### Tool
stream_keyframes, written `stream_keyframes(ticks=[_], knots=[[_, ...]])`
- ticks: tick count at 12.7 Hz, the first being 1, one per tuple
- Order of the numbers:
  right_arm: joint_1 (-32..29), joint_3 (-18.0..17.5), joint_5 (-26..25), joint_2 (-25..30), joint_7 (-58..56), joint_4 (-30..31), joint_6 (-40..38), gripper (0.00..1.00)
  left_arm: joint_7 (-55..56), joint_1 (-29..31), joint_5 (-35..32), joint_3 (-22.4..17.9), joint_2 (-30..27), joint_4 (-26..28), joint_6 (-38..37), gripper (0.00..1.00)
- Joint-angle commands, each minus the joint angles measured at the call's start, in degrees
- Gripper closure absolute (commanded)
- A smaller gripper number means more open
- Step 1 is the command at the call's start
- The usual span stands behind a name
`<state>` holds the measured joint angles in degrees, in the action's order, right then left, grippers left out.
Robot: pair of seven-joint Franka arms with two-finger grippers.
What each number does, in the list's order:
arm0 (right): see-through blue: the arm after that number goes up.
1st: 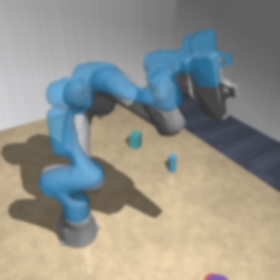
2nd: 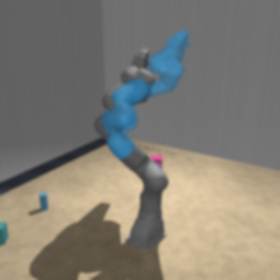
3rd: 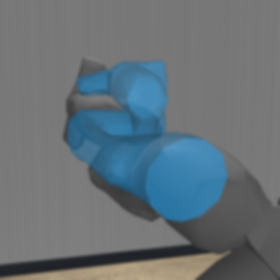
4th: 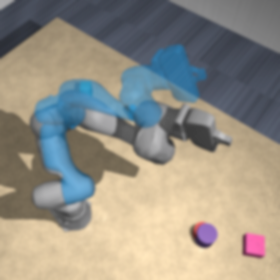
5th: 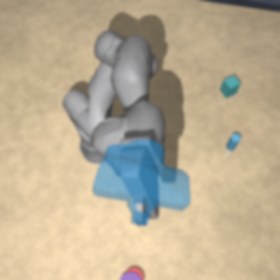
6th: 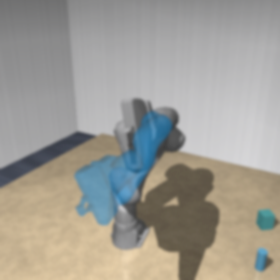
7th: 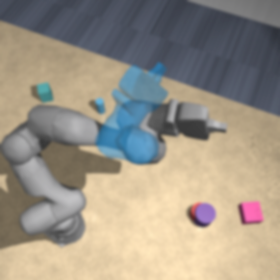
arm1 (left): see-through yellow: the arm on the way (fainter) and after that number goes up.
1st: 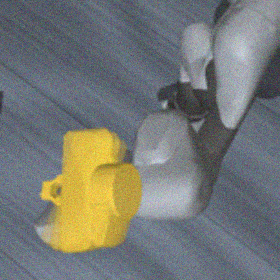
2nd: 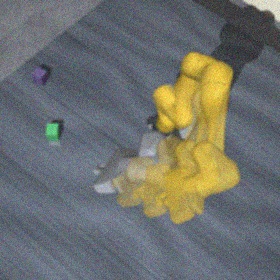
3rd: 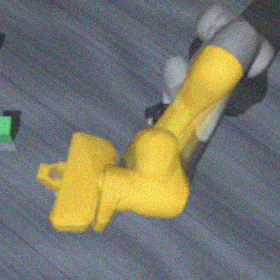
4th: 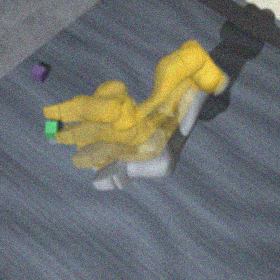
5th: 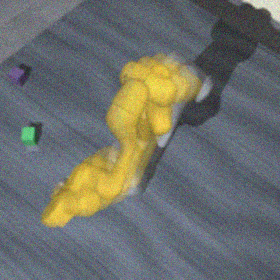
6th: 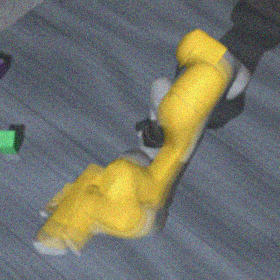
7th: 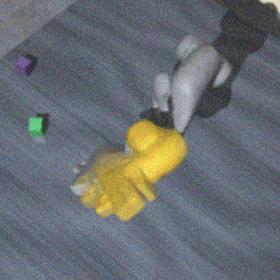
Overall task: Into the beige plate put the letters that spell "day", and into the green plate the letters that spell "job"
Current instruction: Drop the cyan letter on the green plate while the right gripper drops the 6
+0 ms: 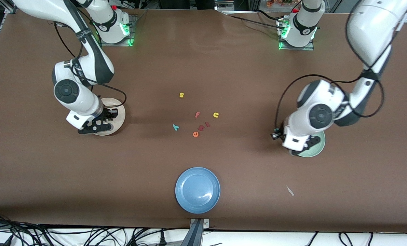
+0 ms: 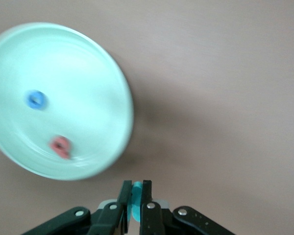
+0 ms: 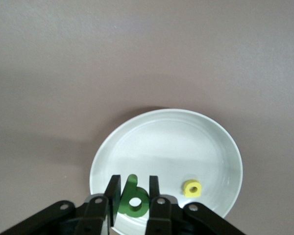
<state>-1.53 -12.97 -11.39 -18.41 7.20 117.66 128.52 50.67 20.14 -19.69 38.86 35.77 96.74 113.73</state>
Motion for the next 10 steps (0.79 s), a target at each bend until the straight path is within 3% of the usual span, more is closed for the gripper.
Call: stream_keyframes(ticks=[1, 3, 5, 7, 8, 9, 10], knots=[[-0.7, -0.7, 0.4, 1.3, -0.9, 1.9, 0.0, 0.02, -10.7, 3.8, -1.7, -1.1, 1.6, 1.4, -0.6, 1.0], [-0.6, -0.8, 0.5, 1.3, 0.0, 1.9, 0.0, 0.02, -15.2, 4.3, -4.6, -4.1, 4.9, 1.2, 2.7, 1.0], [-0.6, -1.6, 3.5, 0.2, 2.5, 1.3, 0.7, 0.02, -15.1, 4.3, -4.2, -4.5, 7.0, 1.2, 7.2, 1.0], [0.1, -5.7, 5.1, -2.5, 9.2, -0.5, 4.0, 0.02, -14.6, 3.7, -3.7, -4.7, 8.3, -0.4, 7.3, 1.0], [2.6, -6.2, 5.1, -4.1, 14.0, -2.3, 4.9, 0.02, -14.4, 3.5, -3.8, -4.7, 8.8, -1.6, 7.3, 0.64], [5.9, -6.2, 4.7, -6.0, 18.1, -4.7, 5.2, 0.02, -15.1, 3.5, -4.0, -4.7, 8.8, -1.9, 7.2, 0.16], [8.6, -6.2, 4.4, -7.1, 21.8, -6.6, 5.2, 0.02, -15.1, 3.6, -4.2, -4.6, 8.3, -2.4, 6.9, 0.09]])
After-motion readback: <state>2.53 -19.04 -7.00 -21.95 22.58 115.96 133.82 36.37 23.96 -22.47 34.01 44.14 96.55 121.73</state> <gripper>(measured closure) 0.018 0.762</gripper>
